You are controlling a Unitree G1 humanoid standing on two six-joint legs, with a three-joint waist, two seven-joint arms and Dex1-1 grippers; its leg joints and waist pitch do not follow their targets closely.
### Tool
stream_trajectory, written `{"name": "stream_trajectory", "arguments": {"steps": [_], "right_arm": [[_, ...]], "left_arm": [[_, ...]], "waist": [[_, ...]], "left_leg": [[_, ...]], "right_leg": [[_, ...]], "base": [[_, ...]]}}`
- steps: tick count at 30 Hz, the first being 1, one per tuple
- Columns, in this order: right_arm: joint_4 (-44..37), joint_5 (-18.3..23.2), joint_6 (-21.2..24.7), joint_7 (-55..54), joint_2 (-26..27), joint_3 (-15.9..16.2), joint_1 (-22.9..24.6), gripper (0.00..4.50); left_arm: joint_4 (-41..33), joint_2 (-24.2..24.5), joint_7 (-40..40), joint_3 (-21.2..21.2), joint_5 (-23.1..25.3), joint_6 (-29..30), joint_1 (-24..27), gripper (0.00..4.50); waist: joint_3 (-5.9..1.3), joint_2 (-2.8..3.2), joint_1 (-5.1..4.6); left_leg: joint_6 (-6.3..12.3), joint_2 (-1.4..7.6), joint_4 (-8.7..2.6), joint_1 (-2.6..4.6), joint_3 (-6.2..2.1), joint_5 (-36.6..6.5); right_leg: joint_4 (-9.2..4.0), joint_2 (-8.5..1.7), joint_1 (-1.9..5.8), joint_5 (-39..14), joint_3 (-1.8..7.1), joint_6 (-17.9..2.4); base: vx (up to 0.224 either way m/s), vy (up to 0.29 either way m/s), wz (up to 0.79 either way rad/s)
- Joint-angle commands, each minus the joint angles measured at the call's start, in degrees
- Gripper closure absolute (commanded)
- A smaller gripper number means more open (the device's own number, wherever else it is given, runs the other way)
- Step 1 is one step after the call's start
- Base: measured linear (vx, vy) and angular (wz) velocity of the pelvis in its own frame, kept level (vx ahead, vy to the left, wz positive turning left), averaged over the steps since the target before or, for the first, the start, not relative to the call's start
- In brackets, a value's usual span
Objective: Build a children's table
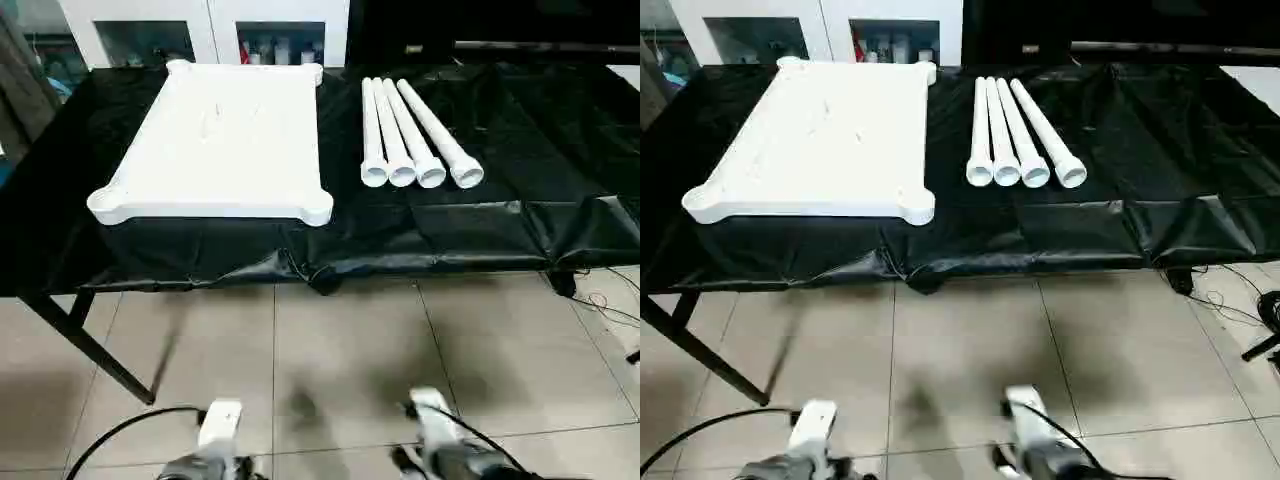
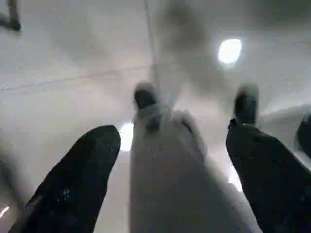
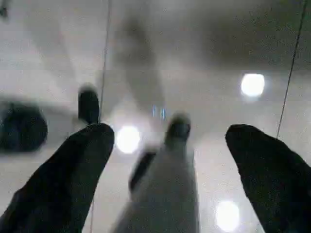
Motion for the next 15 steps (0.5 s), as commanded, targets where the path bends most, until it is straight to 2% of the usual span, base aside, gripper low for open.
{"name": "stream_trajectory", "arguments": {"steps": [1,4,5,6,7,8,9,10,11,12,13,15], "right_arm": [[-3.5,0.4,-4.3,2.3,0.6,0.8,1.5,0.00],[-8.6,0.4,-5.8,4.0,-0.1,2.0,3.3,0.00],[-12.9,0.4,-5.9,4.9,-0.6,2.7,4.8,0.00],[-12.9,0.4,-5.9,4.9,-0.6,2.7,4.8,0.00],[-14.5,0.5,-5.7,5.3,-0.8,2.8,5.4,0.00],[-18.7,0.6,-5.4,6.2,-1.1,3.1,7.0,0.00],[-23.2,0.9,-4.8,7.0,-1.5,3.4,8.8,0.00],[-23.2,0.9,-4.8,7.0,-1.5,3.4,8.8,0.00],[-31.7,1.5,-3.5,8.3,-2.2,3.9,12.1,0.00],[-41.0,2.4,-2.0,9.7,-3.1,4.5,15.6,0.00],[-44.5,3.0,-1.4,10.3,-3.3,4.6,17.0,0.00],[-53.3,4.5,0.1,11.8,-4.0,4.9,20.4,0.00]], "left_arm": [[-6.5,-0.2,-2.6,0.0,-1.2,-4.1,3.3,0.10],[-15.4,0.2,-5.2,-1.2,-1.8,-5.6,8.0,0.05],[-22.4,0.6,-6.7,-2.2,-2.0,-6.1,11.6,0.05],[-22.4,0.6,-6.7,-2.2,-2.0,-6.1,11.6,0.05],[-24.3,0.7,-7.1,-2.4,-2.1,-6.0,12.6,0.05],[-29.3,1.1,-8.0,-3.1,-2.4,-6.0,15.1,0.05],[-34.0,1.4,-8.8,-3.6,-2.7,-6.1,17.6,0.05],[-34.0,1.4,-8.8,-3.6,-2.7,-6.1,17.6,0.05],[-41.5,1.6,-9.0,-3.8,-3.4,-6.3,21.2,0.05],[-49.1,1.8,-9.0,-4.0,-3.9,-6.5,24.8,0.05],[-52.1,1.9,-9.2,-4.1,-4.3,-6.4,26.1,0.05],[-59.3,2.2,-9.7,-4.2,-5.3,-6.2,29.3,0.05]], "waist": [[-2.14,-0.04,0.28],[-2.20,0.03,0.03],[-2.55,0.08,0.32],[-2.30,0.00,0.23],[-2.26,0.04,0.08],[-2.28,-0.04,0.41],[-2.07,-0.11,0.22],[-1.98,-0.06,0.10],[-1.96,-0.12,0.30],[-1.50,-0.30,0.28],[-1.69,-0.23,0.66],[-1.26,-0.50,0.29]], "left_leg": [[6.81,5.09,-4.59,0.97,-2.13,-12.6],[6.88,5.02,-4.68,1.07,-1.95,-12.1],[7.06,5.21,-4.51,1.21,-2.08,-11.0],[7.81,5.24,-4.53,0.83,-2.00,-9.9],[7.88,5.05,-4.58,0.96,-1.86,-10.0],[7.90,5.30,-4.61,0.89,-2.01,-10.7],[7.59,5.19,-4.77,1.05,-1.83,-11.6],[6.96,5.06,-4.91,1.02,-1.81,-12.8],[6.58,5.24,-4.97,1.07,-1.92,-13.2],[6.16,5.43,-5.24,0.78,-2.00,-14.1],[5.94,5.57,-5.39,0.83,-2.20,-14.8],[4.50,5.09,-5.73,0.98,-1.99,-17.0]], "right_leg": [[-4.51,-5.34,1.23,0.6,3.02,-16.5],[-4.32,-4.67,1.17,0.2,2.98,-15.9],[-4.08,-4.89,1.45,1.5,3.03,-16.0],[-3.92,-4.77,1.43,3.3,3.02,-15.9],[-3.98,-4.44,1.23,3.1,2.98,-15.8],[-4.02,-4.84,1.50,2.5,3.07,-15.5],[-4.21,-4.36,1.19,1.4,3.08,-15.0],[-4.43,-4.29,1.03,-0.6,3.12,-14.6],[-4.50,-4.30,1.23,-1.0,3.21,-14.1],[-4.69,-4.16,1.25,-1.9,3.25,-12.8],[-4.73,-4.39,1.34,-2.4,3.25,-12.2],[-5.28,-3.72,0.91,-6.1,3.34,-10.9]], "base": [[0.000,0.000,0.00],[0.000,0.000,0.00],[0.000,0.000,0.00],[0.000,0.000,0.00],[0.000,0.000,0.00],[0.000,0.000,0.00],[0.000,0.000,0.00],[0.000,0.000,0.00],[0.000,0.000,0.00],[0.000,0.000,0.00],[0.000,0.000,0.00],[0.000,0.000,0.00]]}}
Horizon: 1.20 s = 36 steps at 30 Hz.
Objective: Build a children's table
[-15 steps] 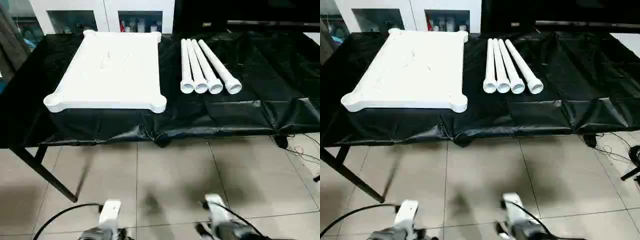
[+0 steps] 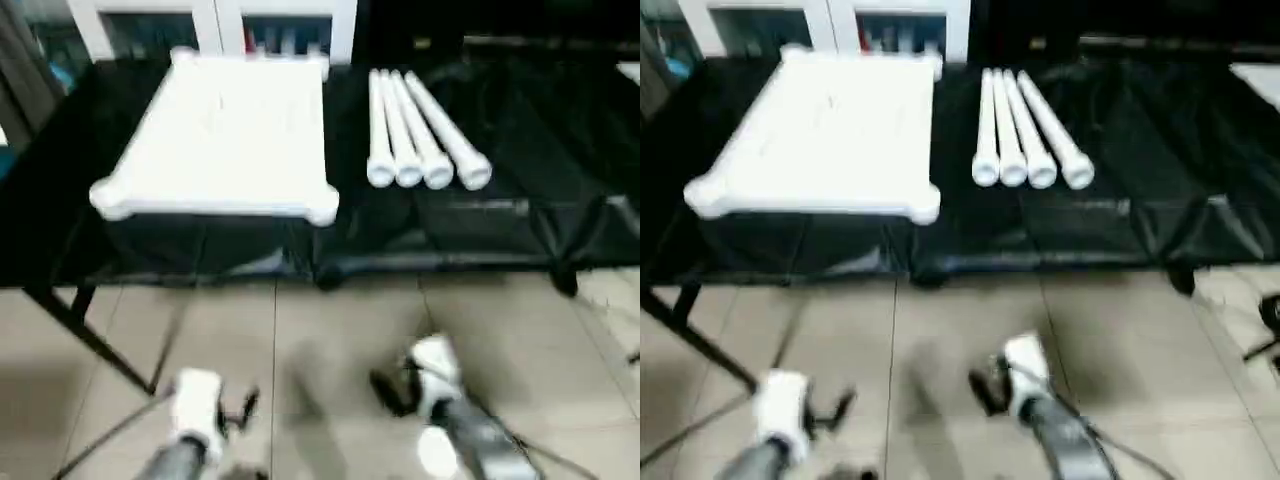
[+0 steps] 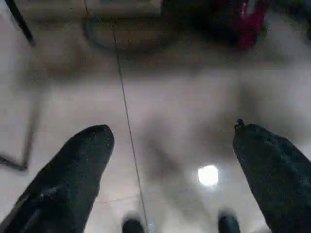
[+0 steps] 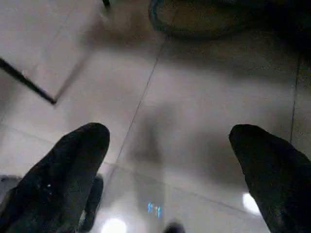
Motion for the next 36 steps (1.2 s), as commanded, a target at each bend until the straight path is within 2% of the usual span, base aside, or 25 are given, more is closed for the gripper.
{"name": "stream_trajectory", "arguments": {"steps": [1,2,3,4,5,7,9,10,11,12,13,15,17,20,23,24,25,26,28,30,32,33,34,35,36], "right_arm": [[-10.9,3.2,2.6,2.1,-0.8,0.3,2.8,0.00],[-10.9,3.2,2.6,2.1,-0.8,0.3,2.8,0.00],[-16.1,4.0,3.6,2.3,-1.5,0.2,4.3,0.00],[-20.3,4.5,4.6,2.3,-2.0,0.2,5.6,0.00],[-24.3,5.2,5.2,2.0,-2.2,-0.4,6.4,0.00],[-31.0,5.0,8.2,-0.6,-2.0,-2.5,5.7,0.00],[-34.0,1.9,10.0,-4.1,-1.9,-3.7,4.2,0.00],[-34.0,1.9,10.0,-4.1,-1.9,-3.7,4.2,0.00],[-35.2,1.2,10.2,-6.9,-1.4,-5.3,2.5,0.00],[-36.9,5.9,12.1,-11.3,0.6,-9.8,-1.8,0.00],[-36.9,5.9,12.1,-11.3,0.6,-9.8,-1.8,0.00],[-36.7,5.8,11.1,-13.4,0.7,-10.5,-4.9,0.00],[-34.2,3.2,8.7,-14.1,0.6,-8.9,-6.7,0.00],[-32.3,0.8,8.9,-18.0,2.1,-8.9,-8.4,0.00],[-31.4,-0.4,9.1,-19.5,3.1,-8.4,-9.3,0.00],[-30.4,-0.3,9.0,-19.5,3.6,-8.1,-10.1,0.00],[-30.4,-0.3,9.0,-19.5,3.6,-8.1,-10.1,0.00],[-28.8,0.7,8.5,-19.7,4.3,-7.9,-11.7,0.00],[-26.9,1.7,4.9,-20.3,4.8,-8.6,-13.7,0.00],[-25.9,1.7,2.4,-21.3,5.0,-9.1,-14.4,0.00],[-23.2,-2.9,-3.6,-27.7,4.7,-9.8,-16.0,0.00],[-22.2,-4.9,-5.7,-30.2,4.4,-9.8,-16.6,0.00],[-22.2,-4.9,-5.7,-30.2,4.4,-9.8,-16.6,0.00],[-21.7,-5.1,-1.7,-32.9,5.5,-10.6,-17.8,0.00],[-21.7,-5.1,-1.4,-33.1,5.6,-10.7,-17.9,0.00]], "left_arm": [[-8.5,0.1,-0.3,-0.4,-1.1,0.3,2.5,0.05],[-8.5,0.1,-0.3,-0.4,-1.1,0.3,2.5,0.05],[-12.2,-0.2,2.3,0.1,1.3,-1.3,3.8,0.05],[-15.6,-0.5,4.6,0.6,3.5,-2.0,5.1,0.05],[-18.9,-1.1,6.6,1.3,4.9,-2.1,5.7,0.05],[-25.8,-1.8,7.9,2.7,3.5,3.6,5.4,0.05],[-29.0,-1.8,8.9,3.5,3.2,3.9,4.3,0.05],[-29.0,-1.8,8.9,3.5,3.2,3.9,4.3,0.05],[-30.0,-2.0,10.4,4.3,3.6,3.8,2.6,0.05],[-32.0,-2.5,13.1,5.4,3.5,5.6,-1.4,0.05],[-32.0,-2.5,13.1,5.4,3.5,5.6,-1.4,0.05],[-32.0,-3.8,17.9,7.0,5.3,7.2,-5.6,0.05],[-33.3,-3.2,14.4,6.6,-0.1,12.1,-7.8,0.05],[-33.9,-2.5,13.5,6.3,0.4,14.2,-9.1,0.05],[-33.2,-2.0,13.3,5.7,1.4,13.9,-9.9,0.05],[-32.9,-1.0,11.3,4.7,0.9,14.4,-10.5,0.05],[-32.9,-1.0,11.3,4.7,0.9,14.4,-10.5,0.05],[-32.9,-0.4,9.9,3.8,0.3,14.6,-11.5,0.05],[-32.3,0.5,11.9,4.7,2.5,15.5,-13.5,0.05],[-31.4,-0.1,13.4,6.2,1.4,14.9,-15.0,0.05],[-29.1,0.7,17.9,7.0,5.9,11.9,-17.1,0.05],[-28.8,1.2,19.5,7.0,7.7,13.0,-17.5,0.05],[-28.8,1.2,19.5,7.0,7.7,13.0,-17.5,0.05],[-28.1,0.6,17.0,7.7,3.6,13.0,-18.6,0.05],[-28.1,0.5,17.0,7.7,3.4,13.0,-18.7,0.05]], "waist": [[-1.63,0.25,0.14],[-1.61,0.17,0.12],[-1.40,0.39,-0.02],[-1.42,0.48,0.09],[-1.47,0.25,0.04],[-2.08,0.39,0.00],[-2.25,0.46,-0.01],[-2.29,0.47,0.00],[-2.50,0.52,0.02],[-2.85,0.46,-0.15],[-2.85,0.50,-0.18],[-3.13,0.79,-0.12],[-3.53,0.74,0.08],[-3.89,0.80,0.00],[-3.96,0.77,0.09],[-3.92,0.54,0.12],[-3.92,0.75,0.14],[-3.84,0.51,0.18],[-3.89,0.81,0.26],[-3.99,0.99,0.34],[-4.23,0.91,0.43],[-4.41,0.82,0.54],[-4.46,0.78,0.59],[-4.60,0.37,0.69],[-4.63,0.58,0.78]], "left_leg": [[4.13,5.00,-5.63,1.03,-2.23,-17.5],[3.17,5.08,-5.70,1.25,-2.20,-18.8],[2.17,4.69,-5.81,1.39,-2.19,-19.9],[1.76,4.87,-5.91,1.42,-2.34,-20.2],[1.55,4.98,-5.84,1.37,-2.35,-19.9],[1.75,4.90,-5.65,1.34,-2.41,-15.9],[2.51,4.32,-5.22,1.32,-2.15,-12.0],[2.62,4.23,-5.10,1.38,-2.14,-11.3],[2.74,4.19,-4.95,1.42,-2.14,-10.5],[3.02,3.91,-4.54,1.60,-2.04,-7.7],[3.24,3.83,-4.50,1.63,-2.03,-7.4],[3.16,3.74,-4.19,1.68,-2.07,-6.2],[2.96,3.51,-3.67,1.64,-1.96,-3.7],[3.60,3.18,-3.28,1.50,-1.88,-1.9],[3.64,3.22,-3.33,1.50,-1.95,-3.5],[3.35,3.32,-3.45,1.56,-1.99,-4.9],[3.08,3.33,-3.49,1.56,-2.03,-5.4],[2.57,3.40,-3.56,1.60,-2.02,-6.2],[1.73,3.45,-3.69,1.84,-2.05,-7.8],[0.68,3.48,-3.70,1.81,-2.09,-8.3],[-0.47,3.24,-3.41,1.94,-1.93,-6.8],[-0.68,3.08,-3.27,1.81,-1.98,-5.7],[-0.53,2.96,-3.16,1.74,-1.98,-5.3],[0.19,2.88,-3.03,1.73,-1.93,-4.6],[0.27,2.79,-3.01,1.76,-1.96,-4.4]], "right_leg": [[-4.99,-3.87,1.01,-7.6,3.36,-10.6],[-5.29,-3.91,0.72,-10.0,3.48,-9.6],[-5.58,-3.66,0.51,-12.5,3.52,-9.1],[-5.75,-3.77,0.64,-13.0,3.60,-8.5],[-5.72,-3.69,0.76,-12.2,3.67,-8.0],[-4.96,-3.42,1.27,-5.8,3.45,-7.8],[-4.52,-3.13,1.18,-0.7,3.29,-9.1],[-4.43,-3.09,1.23,0.1,3.27,-9.3],[-4.26,-3.09,1.35,1.2,3.23,-9.4],[-3.76,-2.88,1.36,5.0,3.19,-9.8],[-3.63,-2.98,1.42,5.9,3.23,-10.1],[-3.38,-2.88,1.55,7.4,3.06,-10.5],[-2.93,-2.99,1.73,9.7,3.01,-10.7],[-2.66,-2.73,1.83,11.7,2.95,-11.3],[-2.75,-2.79,2.00,10.2,2.94,-11.2],[-2.89,-2.87,1.95,8.1,2.92,-11.0],[-2.82,-2.85,1.87,7.0,2.91,-11.0],[-2.85,-2.86,1.81,5.5,2.95,-11.0],[-2.91,-2.92,1.56,3.0,2.96,-10.7],[-2.87,-2.93,1.67,2.6,2.97,-10.1],[-2.89,-2.67,1.42,4.4,2.94,-9.6],[-2.57,-2.66,1.70,5.9,2.89,-9.2],[-2.50,-2.62,1.81,6.5,2.89,-8.9],[-2.34,-2.56,1.79,7.5,2.96,-8.5],[-2.18,-2.57,1.74,7.7,2.97,-8.8]], "base": [[0.000,0.000,0.00],[0.000,0.000,0.00],[0.000,0.000,0.00],[0.000,0.000,0.00],[0.000,0.000,0.00],[0.000,0.000,0.00],[0.000,0.000,0.00],[0.000,0.000,0.00],[0.000,0.000,0.00],[0.000,0.000,0.00],[0.000,0.000,0.00],[0.000,0.000,0.00],[0.000,0.000,0.00],[0.000,0.000,0.00],[0.000,0.000,0.00],[0.000,0.000,0.00],[0.000,0.000,0.00],[0.000,0.000,0.00],[0.000,0.000,0.00],[0.000,0.000,0.00],[0.000,0.000,0.00],[0.000,0.000,0.00],[0.000,0.000,0.00],[0.000,0.000,0.00],[0.000,0.000,0.00]]}}
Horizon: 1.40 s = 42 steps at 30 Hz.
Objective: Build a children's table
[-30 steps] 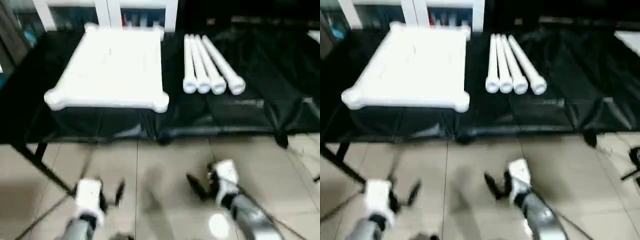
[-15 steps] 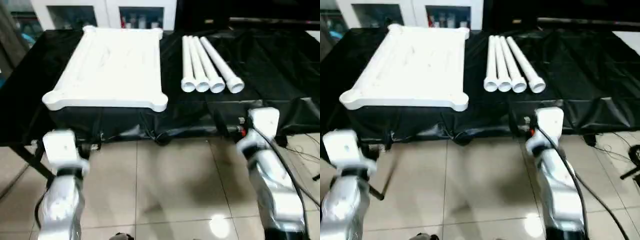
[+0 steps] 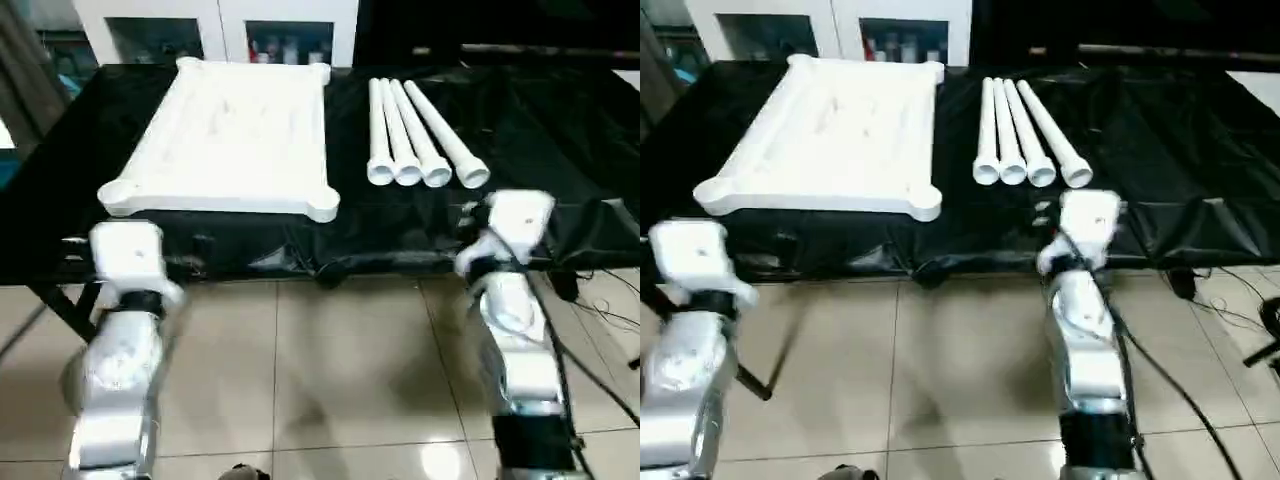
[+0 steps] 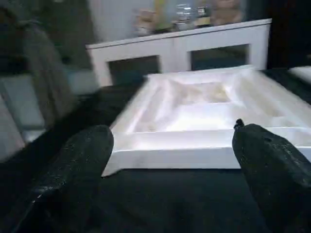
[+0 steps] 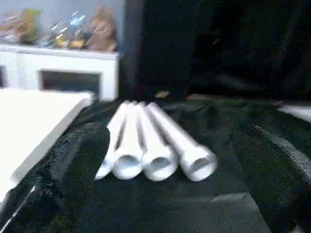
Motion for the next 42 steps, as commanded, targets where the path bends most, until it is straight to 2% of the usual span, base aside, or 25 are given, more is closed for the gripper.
{"name": "stream_trajectory", "arguments": {"steps": [1,7,13,15,17,18,19,21,22,25,26,27,28,29,31,32,33,34,35,36,37,39,40,41,42], "right_arm": [[0.9,-0.1,5.0,-3.2,1.4,-1.6,-1.6,0.00],[1.8,11.2,9.3,9.1,2.5,0.0,-1.4,0.00],[2.3,3.8,15.8,16.3,-2.6,8.9,5.1,0.00],[0.6,4.9,15.8,16.1,-3.3,7.3,6.8,0.00],[-1.6,6.8,17.2,15.1,-3.5,5.3,7.7,0.00],[-2.7,7.5,17.9,15.0,-3.9,4.7,7.8,0.00],[-3.4,7.4,18.1,13.9,-3.9,4.2,6.8,0.00],[-4.3,6.5,18.8,12.6,-4.1,4.3,5.8,0.00],[-4.6,6.4,19.1,12.3,-4.1,4.3,5.6,0.00],[-5.9,6.2,20.9,10.6,-2.6,3.9,5.2,0.00],[-5.8,6.3,21.2,10.6,-2.1,4.1,5.9,0.00],[-5.6,6.4,21.3,10.8,-1.9,4.4,6.3,0.00],[-5.5,6.6,21.4,10.9,-1.9,4.5,6.5,0.00],[-4.6,6.4,21.5,10.8,-1.7,4.9,6.3,0.00],[-4.0,6.0,21.8,10.4,-1.8,5.5,5.9,0.00],[-4.3,5.8,22.3,10.6,-2.0,6.0,5.4,0.00],[-4.8,6.7,22.7,11.6,-2.1,6.0,4.8,0.00],[-5.2,7.5,23.0,12.5,-2.1,6.1,4.3,0.00],[-4.9,8.0,22.9,13.5,-2.0,6.3,3.7,0.00],[-4.4,7.9,22.6,13.9,-2.0,6.7,3.3,0.00],[-4.2,7.7,22.7,14.1,-1.9,6.9,2.9,0.00],[-4.7,8.3,23.3,14.1,-1.7,6.6,2.6,0.00],[-5.1,8.7,23.6,14.1,-1.5,6.4,2.5,0.00],[-5.5,9.9,24.5,13.8,-1.1,5.4,2.5,0.00],[-5.5,10.5,24.8,13.6,-0.9,4.9,2.4,0.00]], "left_arm": [[1.0,-1.0,-1.5,0.5,-3.5,0.2,-1.4,0.05],[0.6,-2.9,-4.0,1.5,-10.3,4.9,-3.9,0.05],[-2.9,-2.6,-0.8,-2.0,-3.1,5.4,1.8,0.05],[-4.1,-2.8,-2.4,-3.8,-3.8,5.7,4.2,0.05],[-4.2,-1.4,-4.3,-6.2,-3.0,6.5,6.0,0.05],[-4.8,-1.0,-4.8,-7.2,-2.8,7.1,6.5,0.05],[-3.3,-1.7,-5.3,-6.8,-4.6,8.0,5.7,0.05],[-1.1,-2.5,-4.0,-5.9,-4.7,9.1,4.3,0.05],[-0.7,-2.5,-3.6,-5.8,-4.4,9.3,3.9,0.05],[1.0,-2.4,-1.8,-4.2,-3.5,10.9,0.8,0.05],[0.6,-2.5,-1.3,-3.7,-4.1,12.0,0.4,0.05],[0.1,-2.3,-1.1,-3.8,-4.0,12.6,0.1,0.05],[-0.2,-2.2,-1.1,-4.0,-4.0,12.9,0.0,0.05],[0.3,-1.9,-1.4,-4.2,-3.9,12.8,-0.4,0.05],[1.0,-1.9,-1.4,-4.3,-3.5,12.3,-0.9,0.05],[1.1,-2.1,-1.0,-4.0,-3.6,12.8,-1.6,0.05],[1.2,-2.5,-0.8,-3.8,-4.1,13.4,-2.3,0.05],[1.2,-2.7,-0.8,-3.6,-4.5,13.8,-3.0,0.05],[1.3,-2.6,-1.4,-3.7,-4.9,13.9,-3.7,0.05],[1.4,-2.3,-1.7,-3.7,-4.9,13.8,-4.0,0.05],[1.5,-2.0,-1.6,-3.4,-4.9,14.2,-4.4,0.05],[1.4,-1.9,-1.2,-3.1,-4.9,14.8,-4.8,0.05],[1.3,-1.9,-1.1,-3.0,-5.0,15.1,-5.0,0.05],[0.8,-1.8,-1.2,-3.1,-5.1,15.4,-4.9,0.05],[0.6,-1.8,-1.4,-3.1,-5.2,15.5,-4.8,0.05]], "waist": [[-4.38,0.29,0.08],[-3.78,-1.14,0.15],[-4.40,-1.01,0.31],[-4.69,-1.27,0.47],[-4.63,-0.34,0.62],[-4.39,-0.42,0.46],[-4.07,0.49,0.43],[-3.09,-0.33,-0.35],[-2.55,0.20,-0.81],[-0.73,-0.30,-2.93],[-1.94,0.40,-3.84],[-1.86,0.22,-4.47],[-1.46,1.04,-4.64],[-1.39,1.77,-4.86],[-1.09,0.94,-5.37],[-1.20,-0.02,-5.48],[-1.83,-0.44,-5.12],[-2.78,-1.67,-4.12],[-3.03,-1.03,-2.86],[-3.61,0.11,-2.47],[-4.33,1.47,-3.09],[-4.96,1.90,-4.85],[-5.73,2.63,-6.66],[-6.49,1.70,-7.70],[-6.30,1.07,-7.13]], "left_leg": [[0.63,2.81,-3.80,1.48,-1.76,-4.9],[2.44,3.11,-3.88,1.07,-1.62,-7.8],[2.10,3.25,-3.53,1.08,-1.87,-4.2],[2.41,3.26,-3.38,1.07,-1.77,-3.3],[2.38,3.32,-3.56,1.17,-1.81,-5.1],[1.41,3.45,-3.91,1.29,-1.84,-8.0],[0.50,3.44,-4.15,1.48,-1.88,-9.9],[-2.42,3.32,-4.95,1.97,-1.87,-21.0],[-4.31,2.81,-4.94,4.03,-2.32,-33.2],[-4.47,2.01,-3.99,6.96,-3.06,-44.2],[-3.91,2.25,-5.02,6.02,-3.71,-45.9],[-3.71,2.69,-5.91,5.58,-3.98,-47.3],[-3.85,3.23,-7.38,4.09,-4.60,-49.7],[-4.46,4.18,-10.08,4.70,-4.29,-55.1],[-4.39,3.00,-7.79,6.54,-3.61,-52.8],[-3.16,0.54,-3.19,7.59,-2.45,-42.9],[-1.58,0.02,-1.88,6.08,-2.20,-35.2],[1.75,-0.12,-0.54,1.66,-2.62,-21.2],[4.20,-0.13,-0.39,0.87,-2.90,-13.5],[5.18,0.00,-1.99,1.15,-3.07,-9.9],[5.36,0.56,-3.80,3.33,-3.50,-8.5],[9.05,2.33,-4.96,8.12,-6.24,-6.8],[17.22,5.55,-4.58,14.95,-10.78,-4.5],[27.69,8.44,-3.71,17.45,-14.31,6.3],[31.98,7.60,-3.07,16.72,-14.58,14.8]], "right_leg": [[-3.03,-2.60,1.44,6.8,2.76,-9.8],[-3.36,-2.88,1.13,1.7,3.02,-9.1],[-3.20,-2.72,1.50,6.2,2.80,-8.9],[-2.92,-2.89,1.61,8.1,2.93,-9.9],[-3.00,-2.71,1.26,6.5,2.89,-10.3],[-3.40,-2.56,1.11,3.1,2.84,-9.7],[-3.59,-2.50,0.79,1.2,2.90,-9.4],[-4.74,-2.36,0.67,-11.2,2.87,-7.5],[-6.63,-2.29,0.08,-28.8,2.33,-4.1],[-9.85,-0.51,-0.08,-43.9,-1.32,-0.7],[-9.16,-0.58,3.91,-40.3,-3.09,-0.3],[-8.02,-0.55,4.81,-36.7,-3.40,-0.8],[-5.62,-0.53,6.46,-32.7,-3.27,-1.0],[-1.51,0.00,7.02,-22.5,-2.68,-2.9],[-5.70,-0.99,4.81,-29.2,-1.91,-3.9],[-10.57,-3.48,3.88,-45.0,-1.18,-3.3],[-11.27,-4.99,5.78,-49.3,0.06,-2.7],[-11.39,-6.81,9.75,-51.9,2.23,-1.6],[-11.22,-6.74,10.02,-46.7,3.00,-3.9],[-10.10,-4.31,10.13,-37.0,1.59,-7.0],[-8.18,-1.28,9.07,-24.2,-0.33,-9.4],[-4.36,1.37,5.74,-11.9,-1.54,-10.8],[0.32,1.45,-0.58,-8.0,-2.00,-9.6],[4.43,-0.39,-4.94,-8.2,-0.97,-2.1],[5.85,-2.01,-7.57,-6.8,0.63,2.3]], "base": [[0.000,0.000,0.00],[0.000,0.000,0.00],[0.000,0.000,0.00],[0.000,0.000,0.00],[0.000,0.000,0.00],[0.000,0.000,0.00],[0.000,0.000,0.00],[-0.050,0.007,-0.03],[-0.054,0.005,-0.05],[-0.045,0.001,-0.11],[0.014,0.029,-0.28],[0.014,0.029,-0.28],[0.020,0.024,-0.29],[0.007,-0.003,-0.19],[0.042,-0.022,-0.13],[0.146,-0.039,-0.07],[0.146,-0.039,-0.07],[0.167,-0.003,-0.14],[0.157,0.004,-0.07],[0.157,0.004,-0.07],[0.146,0.004,0.05],[0.231,-0.001,0.10],[0.284,-0.007,0.11],[0.264,-0.062,-0.05],[0.264,-0.062,-0.05]]}}
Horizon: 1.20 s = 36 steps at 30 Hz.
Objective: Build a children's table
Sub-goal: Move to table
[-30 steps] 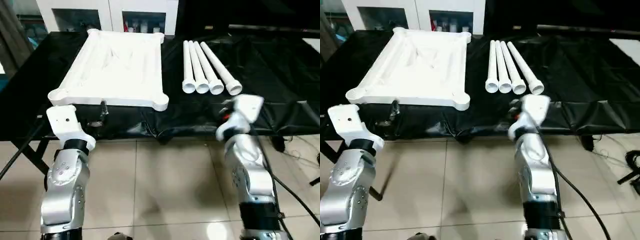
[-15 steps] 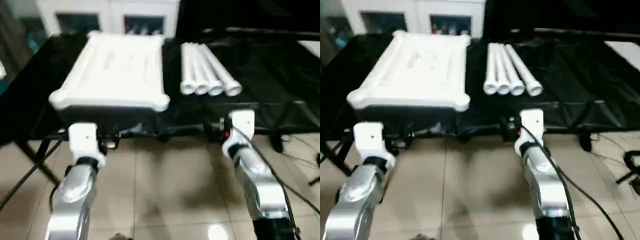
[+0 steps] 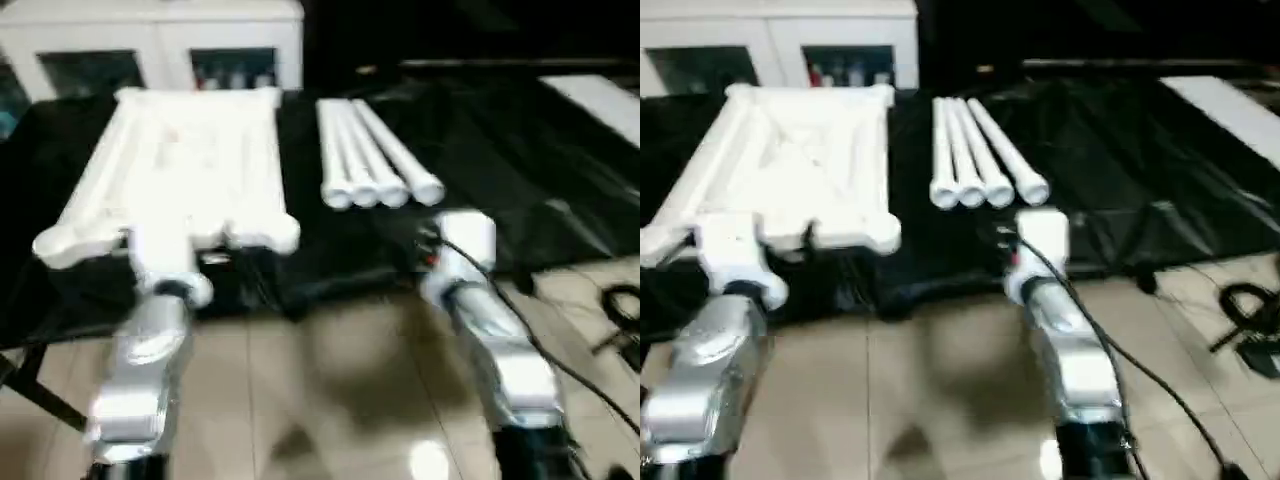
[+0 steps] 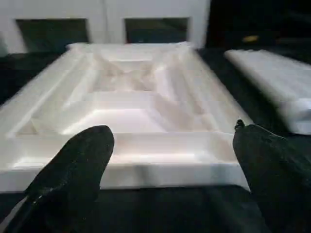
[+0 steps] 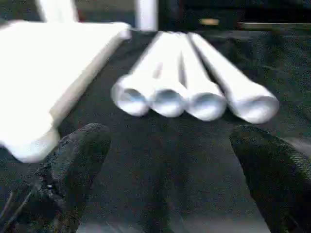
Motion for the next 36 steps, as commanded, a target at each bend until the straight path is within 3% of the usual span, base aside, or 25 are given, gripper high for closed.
{"name": "stream_trajectory", "arguments": {"steps": [1,2,3,4,6,9,10,11,12,14,16,17,18,19,20,21,23,24,25,26,27,28,31,34,36], "right_arm": [[-0.8,1.7,2.2,-0.9,-1.3,-3.3,0.9,0.00],[-0.6,1.8,2.8,-0.4,-1.5,-3.4,0.9,0.00],[-0.6,1.8,2.8,-0.4,-1.5,-3.3,0.9,0.00],[-0.5,1.3,2.8,0.2,-1.8,-2.7,0.9,0.00],[-0.6,0.8,2.7,1.0,-2.1,-1.7,1.0,0.00],[-1.2,0.5,2.1,2.3,-2.7,-0.4,1.4,0.00],[-1.2,0.5,2.1,2.3,-2.7,-0.4,1.4,0.00],[-1.3,0.5,2.2,2.4,-2.9,-0.2,1.5,0.00],[-1.4,0.7,2.4,2.6,-3.1,0.0,1.6,0.00],[-2.0,1.5,1.7,3.5,-3.0,0.0,2.0,0.00],[-2.3,1.5,1.5,3.4,-2.8,-0.2,2.1,0.00],[-2.7,2.8,2.7,3.5,-2.3,-1.2,2.1,0.00],[-3.0,2.8,2.8,3.6,-2.5,-1.2,2.2,0.00],[-3.1,2.8,2.8,3.7,-2.6,-1.1,2.3,0.00],[-3.8,3.8,3.2,5.0,-3.0,-1.0,2.7,0.00],[-3.8,3.8,3.2,5.0,-3.0,-1.0,2.7,0.00],[-4.1,3.8,3.0,5.5,-3.6,-0.6,3.1,0.00],[-4.1,3.7,2.8,5.6,-3.8,-0.4,3.1,0.00],[-4.2,3.1,2.6,5.5,-4.2,-0.1,3.2,0.00],[-4.2,2.6,2.5,5.4,-4.5,0.1,3.2,0.00],[-4.2,2.6,2.4,5.7,-4.6,0.1,3.2,0.00],[-4.2,2.8,2.5,5.8,-4.6,0.0,3.2,0.00],[-3.9,0.9,1.7,6.2,-5.9,1.9,3.5,0.00],[-4.0,1.0,2.0,6.2,-5.7,1.9,3.6,0.00],[-4.1,1.1,2.2,6.3,-5.7,2.1,3.6,0.00]], "left_arm": [[-0.6,-1.1,-0.2,-1.9,-0.5,1.2,-0.3,0.05],[-0.9,-1.1,-0.1,-1.9,-0.3,1.7,-0.1,0.05],[-0.9,-1.1,0.0,-1.9,-0.3,1.7,-0.1,0.05],[-0.8,-1.0,0.2,-1.7,-0.2,1.9,0.0,0.05],[-0.7,-1.0,0.4,-1.6,-0.2,1.9,0.2,0.05],[-1.1,-0.8,0.4,-1.6,0.1,2.0,0.7,0.05],[-1.1,-0.8,0.4,-1.6,0.1,2.0,0.7,0.05],[-1.2,-0.9,0.4,-1.6,0.1,2.2,0.8,0.05],[-1.6,-0.9,0.4,-1.6,0.1,2.4,0.8,0.05],[-2.2,-0.8,0.7,-1.3,0.1,2.5,1.2,0.05],[-2.2,-0.7,0.8,-1.4,0.2,2.5,1.4,0.05],[-2.5,-0.5,0.7,-1.6,0.4,2.6,1.6,0.05],[-2.7,-0.4,0.2,-2.0,0.4,2.5,1.9,0.05],[-2.9,-0.3,0.0,-2.2,0.4,2.4,2.0,0.05],[-3.3,0.1,-0.3,-2.8,0.9,2.3,2.4,0.05],[-3.3,0.1,-0.3,-2.8,0.9,2.3,2.4,0.05],[-3.0,0.1,-0.3,-2.7,0.9,1.9,2.5,0.05],[-2.8,0.0,-0.3,-2.6,0.9,1.8,2.5,0.05],[-2.7,-0.1,-0.4,-2.5,0.8,1.7,2.5,0.05],[-2.8,-0.1,-0.3,-2.5,0.8,1.9,2.4,0.05],[-2.9,0.0,-0.3,-2.6,0.8,1.8,2.4,0.05],[-3.0,0.1,-0.5,-2.7,0.8,1.9,2.3,0.05],[-3.0,0.2,-0.6,-3.0,0.7,1.8,2.0,0.05],[-2.6,0.1,-1.1,-3.5,0.0,1.5,1.5,0.05],[-2.4,-0.1,-1.3,-3.6,-0.2,1.4,1.3,0.05]], "waist": [[-4.83,0.60,-2.38],[-3.62,-3.75,1.38],[-3.62,-3.75,1.38],[-3.63,-3.93,3.26],[-3.45,-2.94,3.79],[-2.74,0.07,4.16],[-3.39,3.38,3.41],[-4.07,5.84,0.73],[-4.72,3.54,1.10],[-4.34,2.51,0.99],[-3.30,1.22,0.87],[-2.36,-0.67,0.75],[-1.87,-1.48,1.17],[-1.25,-4.57,2.92],[-1.90,-3.86,4.88],[-1.90,-3.86,4.88],[-3.10,-2.83,5.64],[-3.33,-1.71,5.75],[-3.55,-0.81,5.76],[-4.06,0.88,5.18],[-5.63,1.87,3.79],[-5.24,1.91,3.49],[-3.14,-0.23,4.24],[-1.69,0.31,3.96],[-1.25,0.05,3.25]], "left_leg": [[30.76,8.25,-3.05,9.26,-7.61,23.4],[18.58,-4.45,0.67,-2.07,0.78,4.3],[18.58,-4.45,0.67,-2.07,0.78,4.3],[13.56,-4.93,8.73,-5.97,0.68,-4.1],[4.47,-1.90,11.51,-10.43,-1.16,2.1],[4.41,1.19,3.21,-9.67,-1.29,12.2],[6.48,2.75,-2.14,-5.17,-1.40,15.0],[13.03,6.75,-4.11,0.71,-8.74,1.5],[20.43,9.44,-3.11,2.39,-10.13,-0.7],[33.09,4.85,-2.13,2.08,-11.66,6.1],[33.07,4.17,-3.61,-0.36,-10.27,5.8],[26.33,5.01,-5.36,-1.84,-4.90,-3.0],[23.53,3.33,-5.59,-2.62,-3.22,-8.4],[16.10,-1.91,0.53,-3.64,1.41,-15.1],[9.93,-3.16,7.53,-5.63,0.43,-2.7],[9.93,-3.16,7.53,-5.63,0.43,-2.7],[6.55,-2.07,5.81,-8.48,-1.54,8.7],[4.65,-0.11,2.66,-8.45,-1.86,15.0],[3.47,1.00,0.41,-7.82,-1.68,18.9],[4.92,4.19,-0.05,-5.34,-2.69,30.5],[6.63,8.10,2.29,1.10,-6.48,54.3],[6.89,8.65,2.58,2.09,-7.17,62.7],[2.20,2.30,0.06,-4.49,-1.58,32.9],[-1.10,3.95,-2.83,-4.35,-0.75,-4.6],[-1.25,4.30,-3.52,-3.87,-0.19,-13.4]], "right_leg": [[-1.14,-2.96,-8.08,0.1,2.47,3.4],[-8.86,-3.00,5.49,0.2,8.46,-0.5],[-8.86,-3.00,5.49,0.2,8.46,-0.5],[-11.79,-8.73,9.63,-1.2,15.13,-11.7],[-10.06,-8.08,11.88,19.2,14.17,-23.6],[-12.57,-3.67,9.73,7.2,7.20,-20.2],[-11.20,1.06,8.73,-1.4,2.51,-12.0],[0.09,4.99,0.50,-9.6,-0.49,-3.6],[2.20,2.84,-1.60,-9.1,0.96,1.3],[3.76,3.05,-4.70,-3.2,1.36,6.3],[3.15,2.54,-4.64,1.3,2.78,6.3],[-0.24,0.94,-3.70,6.8,4.03,3.0],[-3.76,0.32,-2.25,7.6,4.75,1.8],[-12.85,-2.83,0.00,-15.1,10.72,3.3],[-14.29,-6.78,5.01,-37.2,15.97,0.1],[-14.29,-6.78,5.01,-37.2,15.97,0.1],[-10.01,-4.73,7.69,7.2,15.97,-7.6],[-7.55,-2.71,7.29,32.1,13.18,-11.0],[-6.13,-0.73,6.57,38.7,10.99,-10.9],[-3.32,1.85,3.35,42.8,7.79,-8.7],[-2.42,0.30,-2.53,31.8,6.94,-6.6],[-3.55,-1.01,-4.04,25.5,7.40,-5.2],[-7.52,-2.00,1.53,20.2,7.18,-6.8],[-9.31,-2.98,1.60,0.7,7.48,-11.2],[-10.11,-2.86,1.13,-9.5,7.31,-10.9]], "base": [[0.233,-0.132,-0.28],[0.158,-0.108,-0.08],[0.158,-0.108,-0.08],[0.184,-0.025,0.27],[0.259,0.012,0.20],[0.220,0.008,0.03],[0.241,0.058,0.02],[0.270,0.082,-0.03],[0.270,0.082,-0.03],[0.218,0.032,0.20],[0.180,0.011,0.37],[0.154,-0.068,0.26],[0.154,-0.068,0.26],[0.153,-0.156,0.29],[0.167,-0.156,0.30],[0.167,-0.156,0.30],[0.166,-0.056,0.17],[0.161,-0.023,0.21],[0.069,0.048,0.22],[0.060,0.065,0.12],[0.060,0.065,0.12],[0.110,0.057,0.08],[0.039,0.065,0.09],[-0.026,-0.003,0.03],[-0.080,-0.015,0.07]]}}
